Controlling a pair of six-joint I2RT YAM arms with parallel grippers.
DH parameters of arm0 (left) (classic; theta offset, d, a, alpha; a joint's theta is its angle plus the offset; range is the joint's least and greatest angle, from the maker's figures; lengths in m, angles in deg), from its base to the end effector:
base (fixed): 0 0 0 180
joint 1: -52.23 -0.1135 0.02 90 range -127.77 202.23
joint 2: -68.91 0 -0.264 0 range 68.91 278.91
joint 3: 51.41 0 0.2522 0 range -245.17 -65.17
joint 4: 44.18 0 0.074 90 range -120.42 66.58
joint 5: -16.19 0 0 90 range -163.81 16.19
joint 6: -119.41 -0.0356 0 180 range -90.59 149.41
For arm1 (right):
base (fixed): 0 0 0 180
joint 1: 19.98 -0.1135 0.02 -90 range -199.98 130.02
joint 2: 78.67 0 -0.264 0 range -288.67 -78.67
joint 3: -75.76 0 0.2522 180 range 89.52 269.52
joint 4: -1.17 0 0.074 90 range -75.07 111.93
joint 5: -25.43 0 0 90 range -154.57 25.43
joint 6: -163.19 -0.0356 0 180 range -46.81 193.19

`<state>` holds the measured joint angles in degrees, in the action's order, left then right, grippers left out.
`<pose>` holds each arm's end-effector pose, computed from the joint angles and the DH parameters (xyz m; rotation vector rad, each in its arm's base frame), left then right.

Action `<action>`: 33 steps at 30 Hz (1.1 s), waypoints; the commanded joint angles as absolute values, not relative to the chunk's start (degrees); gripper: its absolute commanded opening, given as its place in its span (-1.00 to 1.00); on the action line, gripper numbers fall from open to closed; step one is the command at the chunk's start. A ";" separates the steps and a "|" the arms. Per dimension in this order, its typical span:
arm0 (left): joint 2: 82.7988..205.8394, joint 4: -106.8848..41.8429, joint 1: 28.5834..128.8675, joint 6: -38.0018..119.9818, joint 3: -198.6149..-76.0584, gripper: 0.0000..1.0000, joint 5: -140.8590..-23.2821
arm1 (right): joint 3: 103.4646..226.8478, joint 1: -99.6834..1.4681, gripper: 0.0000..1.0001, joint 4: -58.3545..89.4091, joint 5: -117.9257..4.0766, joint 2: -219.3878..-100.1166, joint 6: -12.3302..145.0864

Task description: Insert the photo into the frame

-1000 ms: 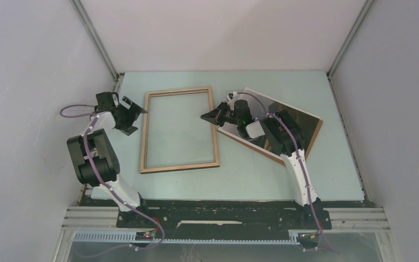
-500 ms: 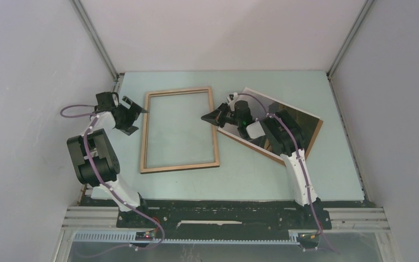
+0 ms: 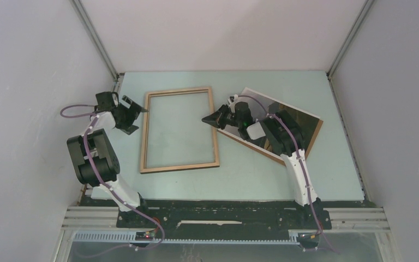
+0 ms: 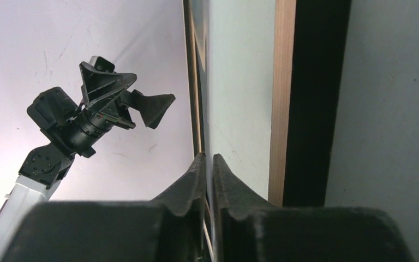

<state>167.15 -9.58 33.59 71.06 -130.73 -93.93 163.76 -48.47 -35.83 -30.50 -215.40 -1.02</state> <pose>0.3453 0.1035 0.2066 -1.1388 2.2546 -0.6041 0.4123 0.2464 0.0839 0.3292 2.1117 1.7147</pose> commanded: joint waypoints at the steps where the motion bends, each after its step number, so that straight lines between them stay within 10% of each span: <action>1: 166.27 -11.26 33.30 71.91 -129.50 1.00 -95.34 | 165.85 -48.92 -0.58 -33.56 -28.44 -211.68 0.92; 15: 166.12 -11.60 33.32 72.04 -129.53 1.00 -95.70 | 168.42 -51.33 -0.30 -26.82 -29.70 -210.69 4.09; 24: 166.38 -11.67 33.25 72.10 -129.50 1.00 -95.82 | 170.57 -50.41 -0.86 -29.25 -26.07 -212.27 -2.05; 33: 166.47 -11.70 33.28 72.06 -129.58 1.00 -95.76 | 170.41 -51.39 -0.94 -28.67 -26.78 -212.74 -2.05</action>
<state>167.15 -10.28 33.55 71.50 -130.73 -95.02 168.83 -50.50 -27.15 -27.00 -214.61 -1.48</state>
